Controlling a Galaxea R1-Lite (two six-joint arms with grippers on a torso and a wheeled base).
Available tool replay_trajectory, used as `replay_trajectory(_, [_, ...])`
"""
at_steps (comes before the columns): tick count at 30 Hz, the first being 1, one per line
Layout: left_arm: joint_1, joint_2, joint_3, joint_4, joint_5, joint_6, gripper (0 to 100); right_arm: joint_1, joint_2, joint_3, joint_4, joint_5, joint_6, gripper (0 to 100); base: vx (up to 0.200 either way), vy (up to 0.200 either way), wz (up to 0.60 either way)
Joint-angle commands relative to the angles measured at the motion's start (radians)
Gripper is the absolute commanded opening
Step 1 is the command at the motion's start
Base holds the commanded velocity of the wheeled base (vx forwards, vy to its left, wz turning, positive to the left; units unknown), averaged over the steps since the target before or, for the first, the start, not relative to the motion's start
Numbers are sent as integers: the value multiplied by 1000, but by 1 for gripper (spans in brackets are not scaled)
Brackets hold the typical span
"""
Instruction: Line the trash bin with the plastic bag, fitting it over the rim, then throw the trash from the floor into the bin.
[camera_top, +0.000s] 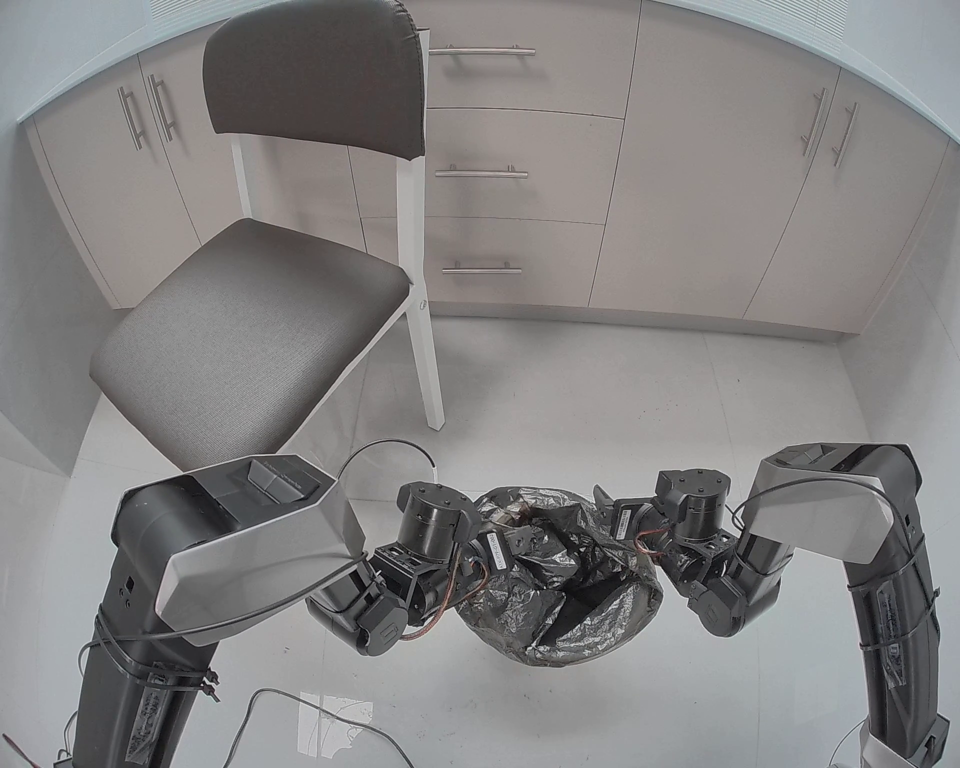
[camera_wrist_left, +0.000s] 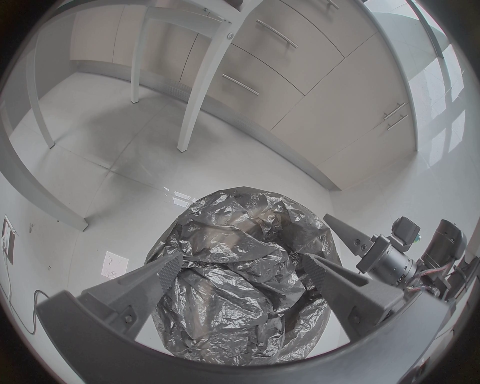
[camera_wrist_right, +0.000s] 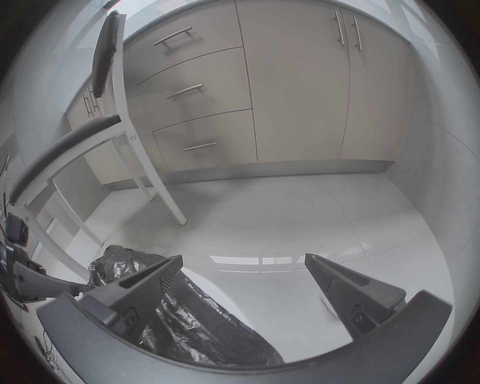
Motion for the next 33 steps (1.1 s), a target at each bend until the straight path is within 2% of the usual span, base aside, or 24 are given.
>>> replay_trajectory(1, [-1,0,0,0,0,-1,100,14,-37,39,1,1,0,100,0,0,0])
replay_trajectory(4, [-1,0,0,0,0,-1,100,43,-89,107,2,31,0,100,0,0,0])
replay_trajectory(8, [-1,0,0,1,0,-1,100,63,-130,194,2,162,-4,100,0,0,0])
replay_trajectory(10, [-1,0,0,1,0,-1,100,63,-129,208,8,190,-12,100,0,0,0])
replay_trajectory(24, [-1,0,0,3,0,-1,100,38,5,130,8,184,-21,100,0,0,0])
replay_trajectory(33, [-1,0,0,3,0,-1,100,6,19,85,8,152,-21,100,0,0,0])
